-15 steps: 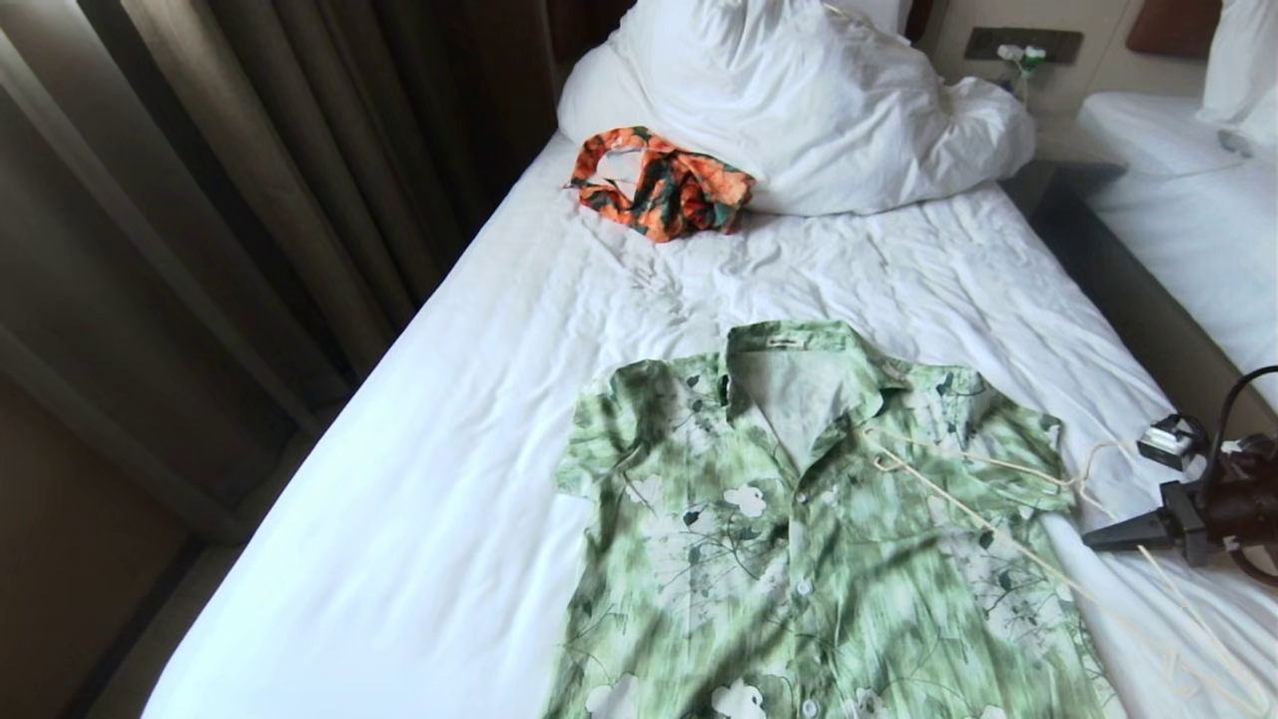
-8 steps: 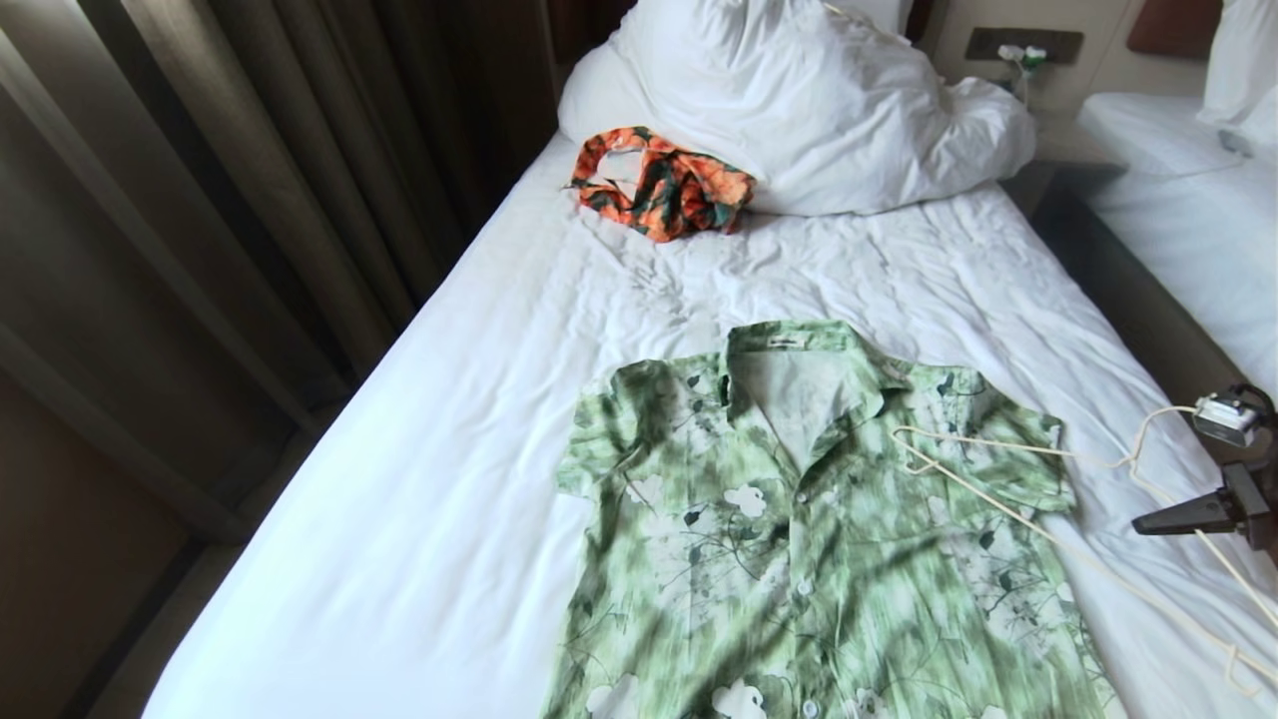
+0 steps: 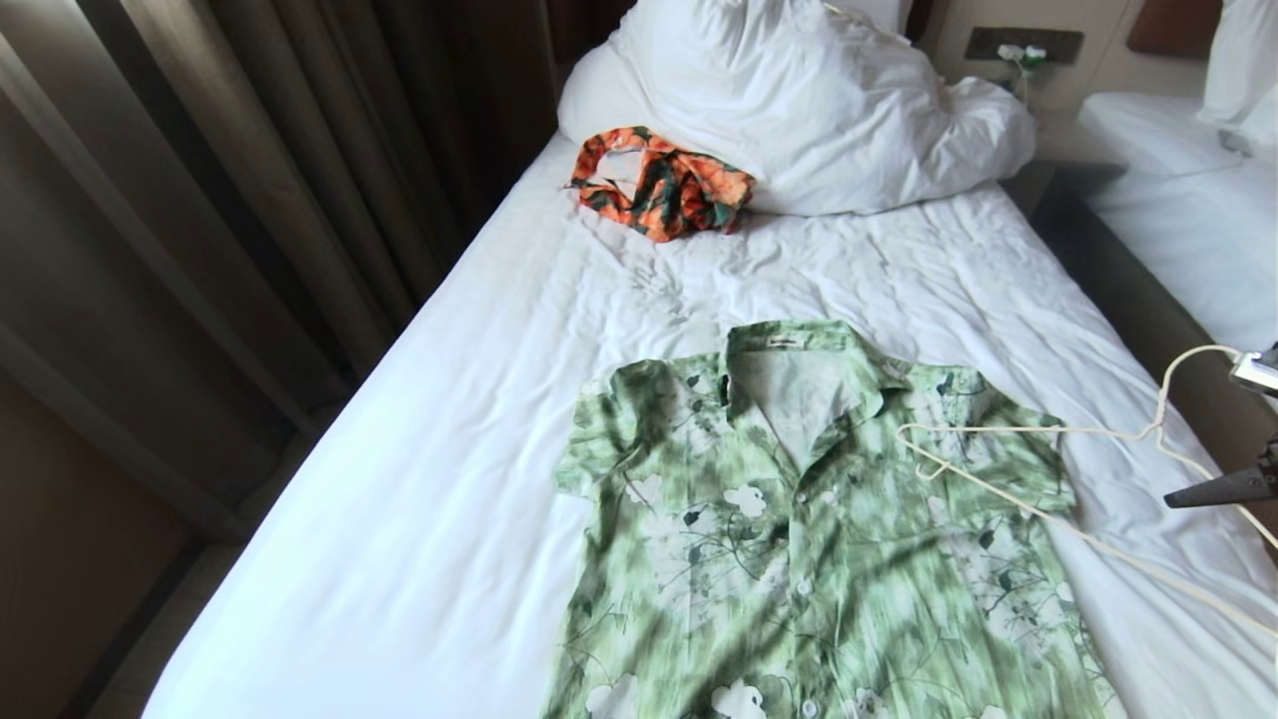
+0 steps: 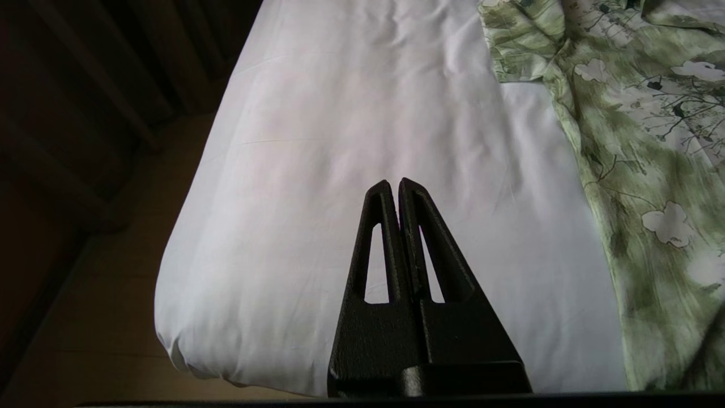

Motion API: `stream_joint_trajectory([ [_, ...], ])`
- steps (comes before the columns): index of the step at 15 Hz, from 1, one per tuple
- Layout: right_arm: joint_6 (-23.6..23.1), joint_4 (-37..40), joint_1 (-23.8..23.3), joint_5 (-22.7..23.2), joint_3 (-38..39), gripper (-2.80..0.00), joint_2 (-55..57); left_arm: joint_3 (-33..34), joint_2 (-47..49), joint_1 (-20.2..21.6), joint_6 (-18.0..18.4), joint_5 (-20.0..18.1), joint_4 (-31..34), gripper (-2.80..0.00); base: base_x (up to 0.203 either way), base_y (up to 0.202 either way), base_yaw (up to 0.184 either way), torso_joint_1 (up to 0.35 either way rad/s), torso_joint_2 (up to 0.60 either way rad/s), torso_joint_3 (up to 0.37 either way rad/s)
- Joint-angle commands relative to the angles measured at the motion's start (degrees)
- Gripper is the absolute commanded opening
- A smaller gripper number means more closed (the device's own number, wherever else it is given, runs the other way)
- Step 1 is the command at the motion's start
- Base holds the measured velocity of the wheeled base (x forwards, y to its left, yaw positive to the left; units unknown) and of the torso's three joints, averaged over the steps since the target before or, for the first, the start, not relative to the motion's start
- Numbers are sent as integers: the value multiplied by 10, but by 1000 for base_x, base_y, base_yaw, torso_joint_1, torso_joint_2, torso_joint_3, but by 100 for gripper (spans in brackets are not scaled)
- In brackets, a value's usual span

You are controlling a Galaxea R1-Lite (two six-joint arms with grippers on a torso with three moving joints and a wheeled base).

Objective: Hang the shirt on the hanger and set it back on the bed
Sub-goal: Lift the shirt and hanger

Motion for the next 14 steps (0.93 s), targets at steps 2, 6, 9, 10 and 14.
stream_joint_trajectory([
  [2, -27, 4, 6, 3, 0, -280, -28, 0, 1, 0, 0, 0, 0, -280, 0, 0, 0, 0, 0, 0],
  [6, -124, 4, 7, 3, -21, -280, -50, 0, 0, 0, 0, 0, 0, -280, 0, 0, 0, 0, 0, 0],
  [9, -189, 4, 16, 3, -60, -280, -65, 0, 1, 0, 0, 0, 0, -280, 0, 0, 0, 0, 0, 0],
  [10, -209, 5, 19, 3, -58, -280, -78, 0, 1, 0, 0, 0, 0, -280, 0, 0, 0, 0, 0, 0],
  [14, -255, 38, 40, 21, -31, -280, -137, 0, 1, 0, 0, 0, 0, -280, 0, 0, 0, 0, 0, 0],
])
